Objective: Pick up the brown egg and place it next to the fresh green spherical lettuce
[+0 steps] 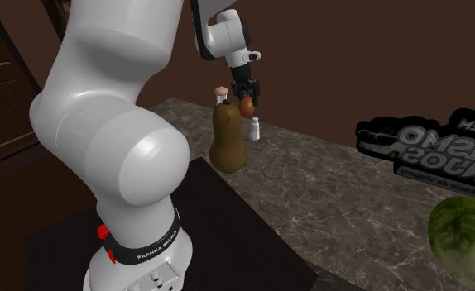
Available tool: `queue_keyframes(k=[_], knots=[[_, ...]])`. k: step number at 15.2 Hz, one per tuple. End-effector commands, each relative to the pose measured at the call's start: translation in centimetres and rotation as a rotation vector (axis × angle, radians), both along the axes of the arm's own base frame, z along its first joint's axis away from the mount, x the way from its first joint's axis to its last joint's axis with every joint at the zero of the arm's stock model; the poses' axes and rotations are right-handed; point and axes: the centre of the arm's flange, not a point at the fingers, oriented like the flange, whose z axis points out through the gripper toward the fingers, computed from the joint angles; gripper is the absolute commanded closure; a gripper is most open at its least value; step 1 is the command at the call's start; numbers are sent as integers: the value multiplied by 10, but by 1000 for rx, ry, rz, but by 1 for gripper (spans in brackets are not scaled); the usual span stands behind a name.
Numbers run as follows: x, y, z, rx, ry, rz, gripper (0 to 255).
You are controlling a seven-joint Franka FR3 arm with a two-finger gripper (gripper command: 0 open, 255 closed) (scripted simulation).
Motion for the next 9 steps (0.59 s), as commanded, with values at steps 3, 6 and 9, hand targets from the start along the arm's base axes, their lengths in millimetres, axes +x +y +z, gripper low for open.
queue_keyframes(k=[3,6,9], knots=[[0,0,21,0,0,0,255],[0,0,36,0,0,0,255],[0,0,52,0,0,0,255]])
